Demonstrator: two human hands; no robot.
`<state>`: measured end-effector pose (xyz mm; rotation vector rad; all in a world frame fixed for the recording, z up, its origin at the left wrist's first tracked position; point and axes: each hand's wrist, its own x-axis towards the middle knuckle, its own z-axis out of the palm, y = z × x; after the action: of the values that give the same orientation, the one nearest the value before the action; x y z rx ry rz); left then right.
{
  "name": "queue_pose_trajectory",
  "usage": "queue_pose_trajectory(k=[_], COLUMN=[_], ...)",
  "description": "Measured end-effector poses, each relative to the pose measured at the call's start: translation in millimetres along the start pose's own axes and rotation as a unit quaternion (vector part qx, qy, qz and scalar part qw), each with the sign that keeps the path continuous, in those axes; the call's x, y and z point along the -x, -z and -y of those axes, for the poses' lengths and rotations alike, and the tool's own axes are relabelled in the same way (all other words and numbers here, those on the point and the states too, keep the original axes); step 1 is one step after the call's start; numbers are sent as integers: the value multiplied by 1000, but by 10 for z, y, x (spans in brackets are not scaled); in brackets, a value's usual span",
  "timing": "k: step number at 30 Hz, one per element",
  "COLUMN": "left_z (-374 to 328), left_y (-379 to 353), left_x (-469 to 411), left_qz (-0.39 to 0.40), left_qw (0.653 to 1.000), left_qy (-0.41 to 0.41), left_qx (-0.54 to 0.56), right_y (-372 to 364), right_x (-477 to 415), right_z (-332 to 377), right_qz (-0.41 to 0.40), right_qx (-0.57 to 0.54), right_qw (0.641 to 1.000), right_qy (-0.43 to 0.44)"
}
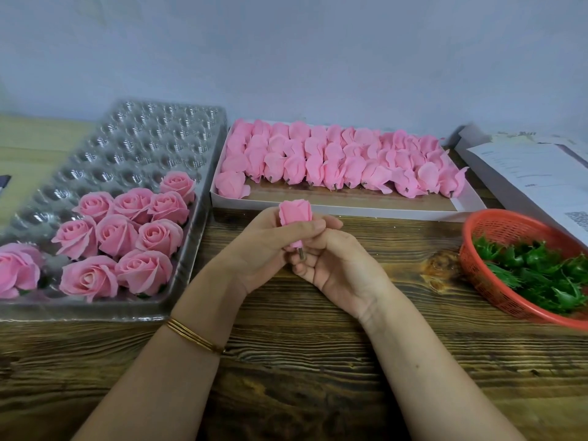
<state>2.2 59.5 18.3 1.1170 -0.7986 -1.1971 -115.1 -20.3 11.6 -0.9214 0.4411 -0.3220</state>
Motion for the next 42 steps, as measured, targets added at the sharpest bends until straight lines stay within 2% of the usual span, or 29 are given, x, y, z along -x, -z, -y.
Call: queue_pose_trajectory(k=[5, 13, 16, 23, 28, 34, 38, 42], left_z=[4, -6, -15, -46, -21, -15, -5, -10], left_y=[-44, -88, -82, -59, -57, -61, -52, -62], left_x=[-27, -28, -12, 25, -8, -18, -28, -13], left_qz=[-35, -59, -53, -36, -64, -72, -65, -43], left_qw=[999, 998, 998, 999, 998, 997, 998, 998], left_qy=[-11, -16, -21, -15, -17, -9, -3, -10], left_qx=[-13, 9, 9, -1, 2, 1, -12, -35], right_y=[7, -31, -43, -69, -54, -71, -66, -56], right_x=[9, -10, 4, 17, 23, 8, 15, 10], right_z=[-38, -100, -92, -31, -65, -115, -110, -90], right_qz=[-5, -93, -74, 3, -12, -65, -59, -28], right_qx=[6, 83, 90, 25, 28, 84, 87, 79], right_qw=[999, 986, 988, 999, 998, 990, 989, 994], right_qy=[38, 112, 98, 23, 48, 97, 103, 73])
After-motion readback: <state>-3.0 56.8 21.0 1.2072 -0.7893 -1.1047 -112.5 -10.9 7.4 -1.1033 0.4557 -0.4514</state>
